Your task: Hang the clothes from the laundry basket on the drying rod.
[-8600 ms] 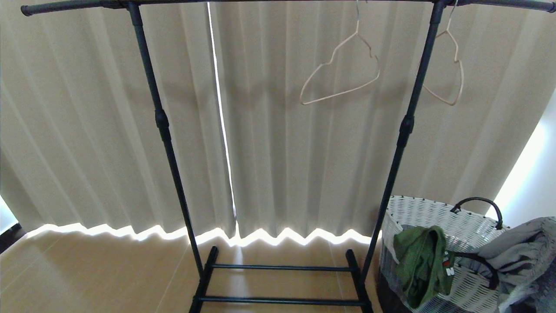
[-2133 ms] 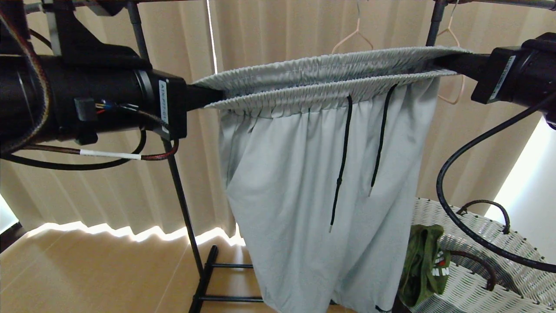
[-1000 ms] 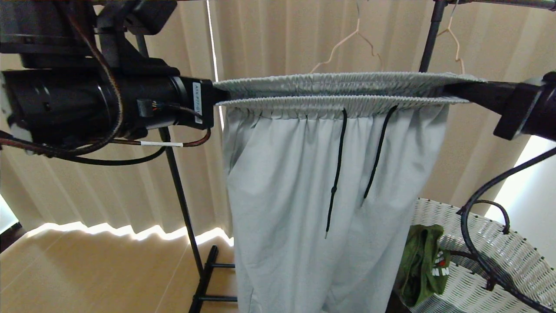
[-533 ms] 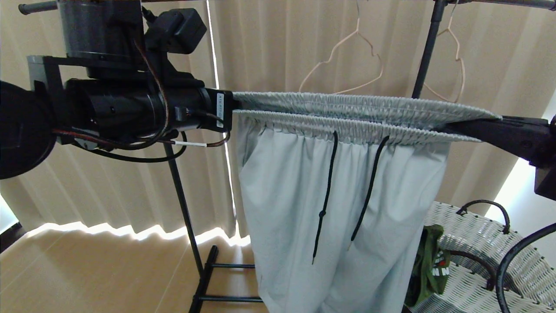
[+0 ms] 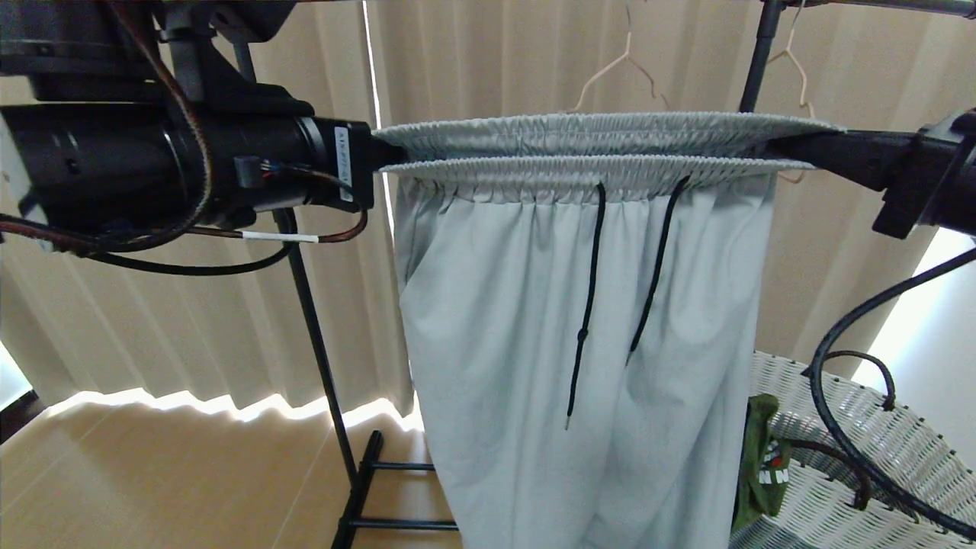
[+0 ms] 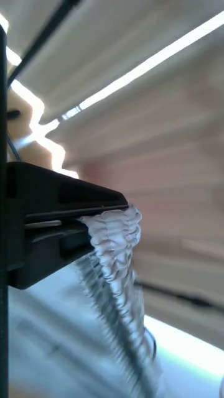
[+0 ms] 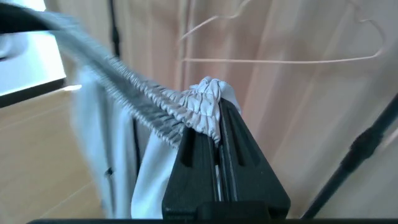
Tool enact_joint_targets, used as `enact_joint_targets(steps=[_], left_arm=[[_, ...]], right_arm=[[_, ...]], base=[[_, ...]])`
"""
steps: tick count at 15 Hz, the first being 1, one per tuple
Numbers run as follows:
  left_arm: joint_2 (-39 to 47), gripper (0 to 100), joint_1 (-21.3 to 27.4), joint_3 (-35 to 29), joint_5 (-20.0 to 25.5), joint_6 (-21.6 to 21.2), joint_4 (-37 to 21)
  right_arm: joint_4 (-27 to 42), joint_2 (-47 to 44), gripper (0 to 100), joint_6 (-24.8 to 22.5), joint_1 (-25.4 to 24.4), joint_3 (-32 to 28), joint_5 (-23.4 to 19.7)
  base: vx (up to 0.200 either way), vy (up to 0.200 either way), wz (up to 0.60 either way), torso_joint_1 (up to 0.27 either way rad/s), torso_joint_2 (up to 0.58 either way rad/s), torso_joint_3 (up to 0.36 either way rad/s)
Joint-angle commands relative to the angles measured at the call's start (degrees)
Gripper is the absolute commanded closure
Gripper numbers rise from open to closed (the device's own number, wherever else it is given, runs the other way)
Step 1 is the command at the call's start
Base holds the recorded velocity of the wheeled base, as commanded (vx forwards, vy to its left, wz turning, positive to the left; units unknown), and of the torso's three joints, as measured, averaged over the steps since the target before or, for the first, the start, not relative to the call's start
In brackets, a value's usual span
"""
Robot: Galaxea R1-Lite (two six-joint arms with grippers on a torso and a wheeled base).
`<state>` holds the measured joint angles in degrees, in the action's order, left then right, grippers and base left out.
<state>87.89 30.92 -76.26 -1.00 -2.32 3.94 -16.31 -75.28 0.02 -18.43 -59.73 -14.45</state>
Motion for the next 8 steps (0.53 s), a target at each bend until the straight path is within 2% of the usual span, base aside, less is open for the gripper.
enact_joint_targets(steps=[1,3,6,8], left_arm=[[-5.4,100,-0.2,3.0,3.8,-0.1,-0.2],[-9.2,100,-0.2,4.6,7.5,-0.6,-4.0],[-14.4,100,-0.1,5.0,16.7,-0.6,-11.5],[-15.7,100,0.0,5.4,19.5,-0.7,-12.5]], right_arm=[[-0.1,-5.8,100,0.3,0.6,-4.2,0.6],[-1.8,-8.3,100,0.4,0.6,-6.2,0.8],[-7.9,-11.6,100,1.9,0.6,-7.1,2.0],[-9.4,-12.3,100,2.8,0.5,-7.3,2.0]], base=[[0.0,0.0,0.0,0.0,0.0,0.0],[0.0,0.0,0.0,0.0,0.0,0.0],[0.0,0.0,0.0,0.0,0.0,0.0],[0.0,0.0,0.0,0.0,0.0,0.0]])
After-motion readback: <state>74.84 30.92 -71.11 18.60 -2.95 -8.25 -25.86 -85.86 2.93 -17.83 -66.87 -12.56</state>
